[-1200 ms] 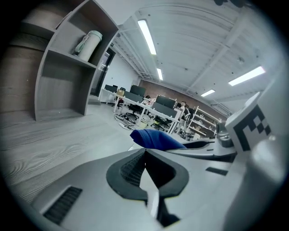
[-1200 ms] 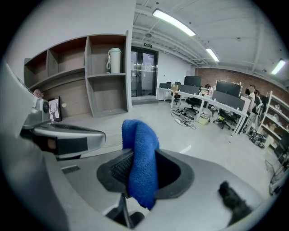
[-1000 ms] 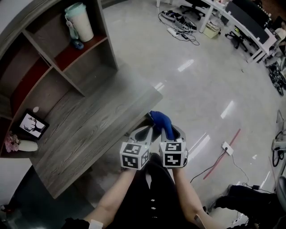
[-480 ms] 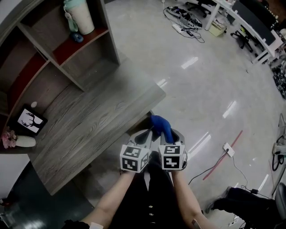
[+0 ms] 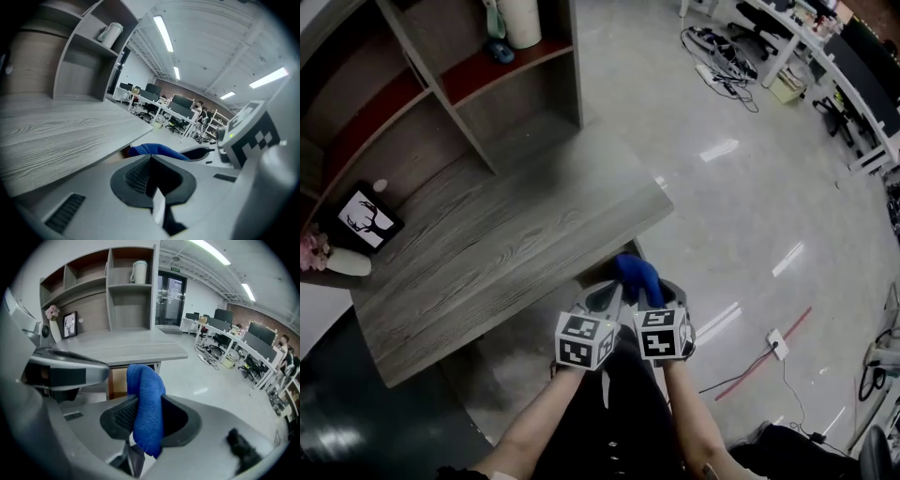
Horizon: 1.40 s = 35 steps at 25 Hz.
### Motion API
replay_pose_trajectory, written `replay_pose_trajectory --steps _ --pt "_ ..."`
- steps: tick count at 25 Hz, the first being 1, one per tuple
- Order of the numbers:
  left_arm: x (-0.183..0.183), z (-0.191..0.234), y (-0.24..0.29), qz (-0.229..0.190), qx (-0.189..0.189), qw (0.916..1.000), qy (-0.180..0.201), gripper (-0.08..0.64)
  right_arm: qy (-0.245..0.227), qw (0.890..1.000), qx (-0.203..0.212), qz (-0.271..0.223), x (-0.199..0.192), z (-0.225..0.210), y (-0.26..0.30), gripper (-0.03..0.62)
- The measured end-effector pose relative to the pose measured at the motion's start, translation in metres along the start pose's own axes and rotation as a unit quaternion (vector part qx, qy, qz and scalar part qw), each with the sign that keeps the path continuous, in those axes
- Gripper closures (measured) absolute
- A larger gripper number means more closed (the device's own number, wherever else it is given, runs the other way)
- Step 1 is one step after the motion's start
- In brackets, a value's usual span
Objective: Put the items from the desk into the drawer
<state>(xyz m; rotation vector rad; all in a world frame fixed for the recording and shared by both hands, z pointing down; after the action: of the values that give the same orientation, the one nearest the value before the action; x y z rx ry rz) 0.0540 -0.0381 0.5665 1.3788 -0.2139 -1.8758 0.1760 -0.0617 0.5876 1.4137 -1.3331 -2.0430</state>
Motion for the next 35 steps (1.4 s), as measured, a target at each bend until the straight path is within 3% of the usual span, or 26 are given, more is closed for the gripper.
replay_pose_trajectory --steps 14,18,23,35 --pt "-0.018 0.034 -0.013 -0.032 0.059 0.9963 -0.053 0.549 -0.088 0.995 0.049 0.008 0.02 0.035 0.041 0.462" --pt "-0.018 0.043 -0.02 -0.041 0.079 0.9936 -0.07 0.549 -0.108 0.993 0.047 -0.008 0.034 0.04 0.048 0.419" --pt "-0.017 0.044 -0.022 -0.044 0.088 0.9921 -0.078 0.549 -0.106 0.993 0.041 -0.035 0.047 0.037 0.049 0.384" --pt "0.003 0.027 -0.025 -0.044 0.076 0.9941 -0.064 0.549 -0.08 0.995 0.046 -0.043 0.046 0.027 0.028 0.381"
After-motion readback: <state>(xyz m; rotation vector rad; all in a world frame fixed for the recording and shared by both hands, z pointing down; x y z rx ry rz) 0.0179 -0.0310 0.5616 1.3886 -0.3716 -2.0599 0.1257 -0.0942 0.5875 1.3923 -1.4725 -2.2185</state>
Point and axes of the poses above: the fingertips, and each gripper's own axes: y forward along the fingers, z to its left, x out of its top, the point moved 7 cm from there along -y, backward along the fingers, and after that the axes turned 2 degrees about z, right-handed, at the moved point
